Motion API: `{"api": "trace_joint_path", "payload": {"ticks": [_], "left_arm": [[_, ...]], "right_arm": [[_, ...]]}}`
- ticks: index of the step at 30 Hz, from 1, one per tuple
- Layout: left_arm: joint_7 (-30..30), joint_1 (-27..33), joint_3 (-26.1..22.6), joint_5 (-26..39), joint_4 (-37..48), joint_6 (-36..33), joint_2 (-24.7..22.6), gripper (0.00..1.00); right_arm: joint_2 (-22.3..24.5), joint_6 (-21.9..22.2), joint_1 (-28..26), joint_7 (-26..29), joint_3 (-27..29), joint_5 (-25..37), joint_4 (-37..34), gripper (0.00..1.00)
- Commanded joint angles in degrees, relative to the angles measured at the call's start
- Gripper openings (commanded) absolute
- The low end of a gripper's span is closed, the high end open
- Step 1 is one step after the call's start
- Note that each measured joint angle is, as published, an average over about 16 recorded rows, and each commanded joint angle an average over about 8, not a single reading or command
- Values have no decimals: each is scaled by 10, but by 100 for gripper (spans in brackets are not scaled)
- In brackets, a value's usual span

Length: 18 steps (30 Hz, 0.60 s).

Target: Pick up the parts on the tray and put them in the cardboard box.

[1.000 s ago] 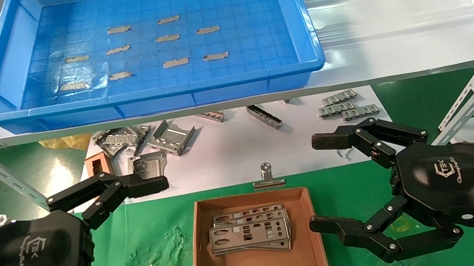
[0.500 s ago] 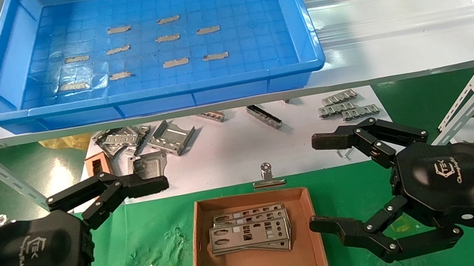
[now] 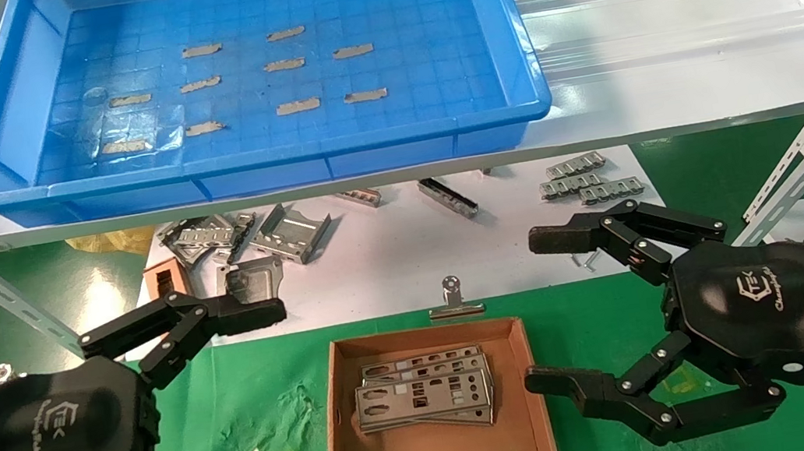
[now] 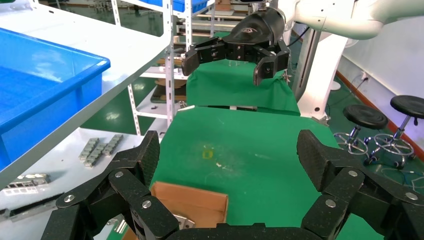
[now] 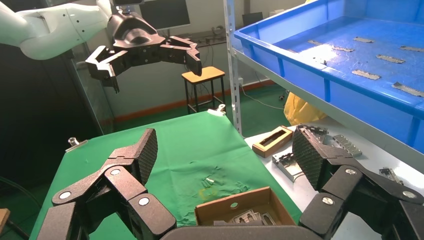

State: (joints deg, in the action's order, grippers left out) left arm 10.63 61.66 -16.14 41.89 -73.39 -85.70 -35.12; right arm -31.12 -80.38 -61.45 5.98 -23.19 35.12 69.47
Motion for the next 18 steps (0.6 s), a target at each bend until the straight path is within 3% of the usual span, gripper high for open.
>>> {"api": "trace_joint_path", "payload": {"ticks": [1, 18], "left_arm": [[0, 0, 0, 0, 0, 0, 0, 100], [0, 0, 0, 0, 0, 0, 0, 100]], "right_arm": [[0, 0, 0, 0, 0, 0, 0, 100], [0, 0, 0, 0, 0, 0, 0, 100]]}}
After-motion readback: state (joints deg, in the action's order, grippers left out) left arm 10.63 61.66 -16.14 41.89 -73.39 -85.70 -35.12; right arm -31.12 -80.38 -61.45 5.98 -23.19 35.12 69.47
